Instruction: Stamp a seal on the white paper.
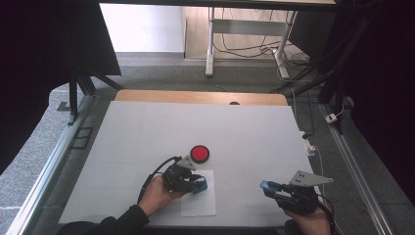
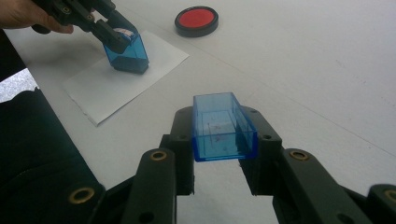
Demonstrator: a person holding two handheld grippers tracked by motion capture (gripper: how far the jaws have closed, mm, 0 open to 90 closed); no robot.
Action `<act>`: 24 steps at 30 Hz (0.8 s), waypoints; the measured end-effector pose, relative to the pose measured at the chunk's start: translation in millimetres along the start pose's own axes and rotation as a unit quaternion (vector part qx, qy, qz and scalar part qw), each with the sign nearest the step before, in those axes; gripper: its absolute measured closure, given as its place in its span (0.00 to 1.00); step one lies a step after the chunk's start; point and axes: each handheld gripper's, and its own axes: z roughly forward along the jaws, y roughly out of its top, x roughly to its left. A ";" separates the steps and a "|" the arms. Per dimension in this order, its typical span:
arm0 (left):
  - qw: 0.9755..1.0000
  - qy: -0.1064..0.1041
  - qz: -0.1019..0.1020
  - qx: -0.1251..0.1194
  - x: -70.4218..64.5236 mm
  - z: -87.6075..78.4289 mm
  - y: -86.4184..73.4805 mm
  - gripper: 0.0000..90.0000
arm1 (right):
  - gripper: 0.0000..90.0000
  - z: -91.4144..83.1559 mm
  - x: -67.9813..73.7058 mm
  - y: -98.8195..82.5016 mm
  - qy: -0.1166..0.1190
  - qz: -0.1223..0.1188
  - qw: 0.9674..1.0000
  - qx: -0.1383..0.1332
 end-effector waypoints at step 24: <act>1.000 0.018 0.016 0.006 -6.1 0.5 0.3 0.79 | 0.76 0.5 0.1 0.0 0.003 -0.001 1.000 0.000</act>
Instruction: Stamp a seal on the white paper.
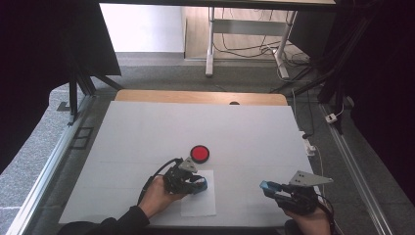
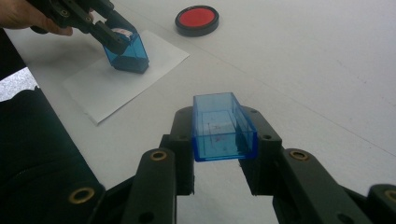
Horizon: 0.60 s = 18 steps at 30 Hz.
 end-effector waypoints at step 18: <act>1.000 0.002 0.004 0.000 -1.0 0.3 0.9 0.79 | 0.76 -0.1 0.0 0.0 0.001 -0.001 1.000 0.000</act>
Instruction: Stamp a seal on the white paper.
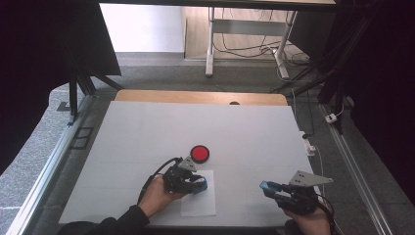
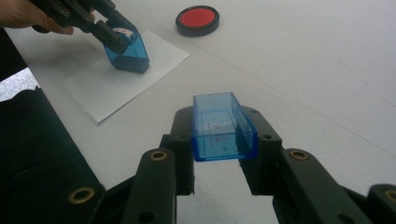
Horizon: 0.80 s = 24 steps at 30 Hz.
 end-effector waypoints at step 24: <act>1.000 -0.024 -0.005 -0.014 9.1 -8.2 1.9 0.78 | 0.76 -0.5 -0.2 -0.3 -0.001 0.002 1.000 -0.003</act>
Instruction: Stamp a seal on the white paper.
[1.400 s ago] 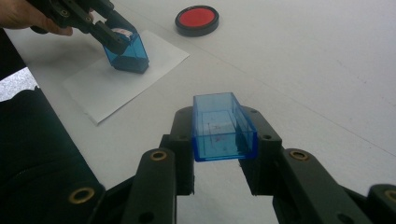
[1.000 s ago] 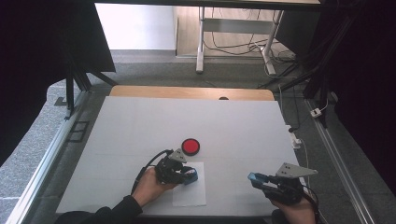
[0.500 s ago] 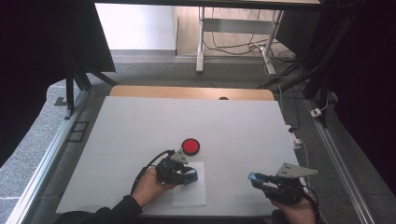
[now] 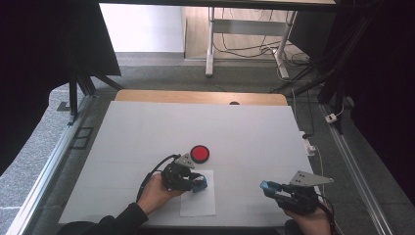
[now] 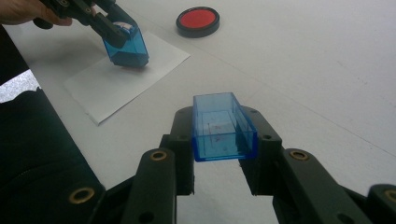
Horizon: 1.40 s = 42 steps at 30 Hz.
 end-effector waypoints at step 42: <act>0.990 -0.036 0.015 -0.133 5.9 -77.6 6.9 0.78 | 0.76 0.3 -1.0 0.3 0.006 0.002 1.000 0.001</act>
